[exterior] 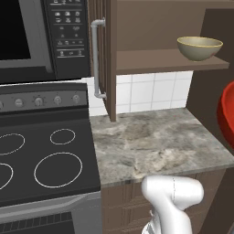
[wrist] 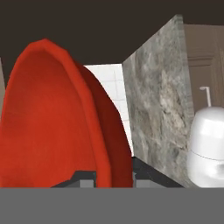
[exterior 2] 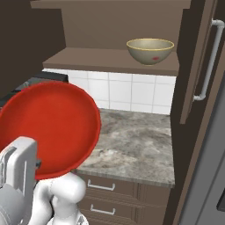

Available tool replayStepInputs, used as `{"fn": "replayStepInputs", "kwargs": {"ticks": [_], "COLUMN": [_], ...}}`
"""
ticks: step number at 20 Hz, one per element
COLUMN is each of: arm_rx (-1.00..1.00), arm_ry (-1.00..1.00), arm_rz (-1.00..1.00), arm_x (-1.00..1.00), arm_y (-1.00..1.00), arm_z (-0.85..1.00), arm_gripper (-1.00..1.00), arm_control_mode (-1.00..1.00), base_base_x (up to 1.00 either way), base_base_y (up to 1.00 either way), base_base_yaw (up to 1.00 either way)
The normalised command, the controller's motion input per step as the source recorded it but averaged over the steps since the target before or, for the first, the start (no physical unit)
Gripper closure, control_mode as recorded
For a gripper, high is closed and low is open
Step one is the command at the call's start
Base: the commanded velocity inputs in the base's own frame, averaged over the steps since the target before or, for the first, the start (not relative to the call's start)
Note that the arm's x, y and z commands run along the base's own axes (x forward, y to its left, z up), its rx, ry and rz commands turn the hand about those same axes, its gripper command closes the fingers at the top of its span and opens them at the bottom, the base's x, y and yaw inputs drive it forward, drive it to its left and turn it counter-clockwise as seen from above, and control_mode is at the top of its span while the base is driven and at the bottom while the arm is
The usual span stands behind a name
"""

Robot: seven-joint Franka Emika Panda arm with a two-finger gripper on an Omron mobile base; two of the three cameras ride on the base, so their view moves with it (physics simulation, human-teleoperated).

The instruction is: Open the cabinet. Pick the bowls from the counter and place them in the cabinet. Then close the cabinet.

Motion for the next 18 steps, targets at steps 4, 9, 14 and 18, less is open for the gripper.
{"fn": "replayStepInputs", "kwargs": {"ticks": [4, 9, 14, 18], "arm_rx": [-0.02, -0.05, -0.02, -0.01], "arm_ry": [-0.06, 0.0, 0.07, 0.18], "arm_rz": [0.0, -0.02, -0.01, -0.01], "arm_x": [-0.03, 0.02, 0.27, 0.34], "arm_y": [0.36, 0.3, 0.09, 0.11], "arm_z": [0.24, 0.33, 0.22, 0.22], "arm_gripper": [1.0, 1.0, 1.0, 1.0], "arm_control_mode": [-1.0, -1.0, -1.0, -1.0], "base_base_x": [0.0, 0.0, 0.0, 0.0], "base_base_y": [0.0, 0.0, 0.0, 0.0], "base_base_yaw": [0.0, 0.0, 0.0, 0.0]}}
